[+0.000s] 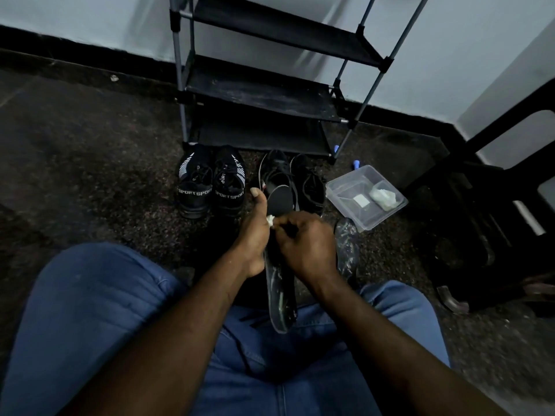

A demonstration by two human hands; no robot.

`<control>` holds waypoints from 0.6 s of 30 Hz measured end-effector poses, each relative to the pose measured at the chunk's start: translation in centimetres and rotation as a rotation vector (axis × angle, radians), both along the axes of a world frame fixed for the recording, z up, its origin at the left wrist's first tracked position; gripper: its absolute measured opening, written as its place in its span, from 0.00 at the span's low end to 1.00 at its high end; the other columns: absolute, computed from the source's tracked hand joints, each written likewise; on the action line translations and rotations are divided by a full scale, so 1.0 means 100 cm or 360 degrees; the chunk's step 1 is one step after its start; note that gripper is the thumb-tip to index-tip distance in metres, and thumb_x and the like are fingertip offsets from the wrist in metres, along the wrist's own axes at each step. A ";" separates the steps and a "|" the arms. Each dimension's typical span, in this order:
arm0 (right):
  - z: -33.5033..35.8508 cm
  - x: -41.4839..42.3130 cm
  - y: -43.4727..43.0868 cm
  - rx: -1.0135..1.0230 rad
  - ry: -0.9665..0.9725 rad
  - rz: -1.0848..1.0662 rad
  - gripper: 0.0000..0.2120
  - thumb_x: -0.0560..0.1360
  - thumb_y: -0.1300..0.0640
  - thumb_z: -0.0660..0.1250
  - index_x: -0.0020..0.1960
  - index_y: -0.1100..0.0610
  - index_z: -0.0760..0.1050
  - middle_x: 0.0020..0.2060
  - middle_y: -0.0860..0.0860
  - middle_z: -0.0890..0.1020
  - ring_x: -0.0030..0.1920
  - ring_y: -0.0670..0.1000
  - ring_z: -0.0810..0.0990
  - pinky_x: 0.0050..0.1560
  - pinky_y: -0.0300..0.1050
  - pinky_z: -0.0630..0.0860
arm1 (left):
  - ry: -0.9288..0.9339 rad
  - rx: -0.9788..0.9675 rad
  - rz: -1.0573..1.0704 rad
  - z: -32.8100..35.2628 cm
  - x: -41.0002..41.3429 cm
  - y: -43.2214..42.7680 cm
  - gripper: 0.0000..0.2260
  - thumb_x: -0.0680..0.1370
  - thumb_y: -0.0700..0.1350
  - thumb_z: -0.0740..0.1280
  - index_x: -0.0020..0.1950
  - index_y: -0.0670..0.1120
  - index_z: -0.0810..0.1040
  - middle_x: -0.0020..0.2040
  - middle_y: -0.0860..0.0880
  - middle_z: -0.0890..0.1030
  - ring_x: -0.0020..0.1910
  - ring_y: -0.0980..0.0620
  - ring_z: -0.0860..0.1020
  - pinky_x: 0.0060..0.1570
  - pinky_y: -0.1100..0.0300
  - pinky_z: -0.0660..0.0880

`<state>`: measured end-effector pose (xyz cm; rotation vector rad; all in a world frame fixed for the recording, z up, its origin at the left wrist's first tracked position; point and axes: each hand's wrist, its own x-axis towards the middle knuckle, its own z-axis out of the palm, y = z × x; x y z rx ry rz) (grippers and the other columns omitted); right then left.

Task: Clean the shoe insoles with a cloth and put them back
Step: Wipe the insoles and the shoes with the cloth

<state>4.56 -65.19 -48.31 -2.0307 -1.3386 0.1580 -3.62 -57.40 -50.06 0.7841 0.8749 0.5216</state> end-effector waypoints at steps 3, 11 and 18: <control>-0.004 -0.001 -0.009 -0.0052 -0.0190 0.0155 0.05 0.71 0.53 0.71 0.44 0.49 0.85 0.41 0.48 0.86 0.44 0.52 0.82 0.46 0.50 0.79 | -0.0099 -0.0096 0.0051 0.005 0.001 0.004 0.43 0.76 0.77 0.46 0.49 0.44 0.87 0.55 0.37 0.85 0.54 0.40 0.85 0.60 0.44 0.80; 0.004 0.031 -0.005 -0.0227 -0.0647 0.0043 0.08 0.74 0.47 0.69 0.48 0.46 0.85 0.42 0.46 0.85 0.46 0.55 0.80 0.48 0.55 0.76 | -0.0224 -0.0236 -0.0053 -0.006 0.004 0.006 0.47 0.71 0.80 0.46 0.68 0.45 0.79 0.58 0.40 0.85 0.53 0.42 0.85 0.44 0.52 0.82; -0.011 0.005 -0.016 -0.0192 -0.0372 0.0163 0.13 0.72 0.47 0.64 0.47 0.49 0.86 0.44 0.49 0.85 0.44 0.55 0.82 0.44 0.51 0.79 | -0.0089 -0.0173 0.0047 -0.006 0.005 0.006 0.46 0.73 0.79 0.46 0.60 0.43 0.84 0.57 0.36 0.84 0.58 0.38 0.82 0.61 0.41 0.78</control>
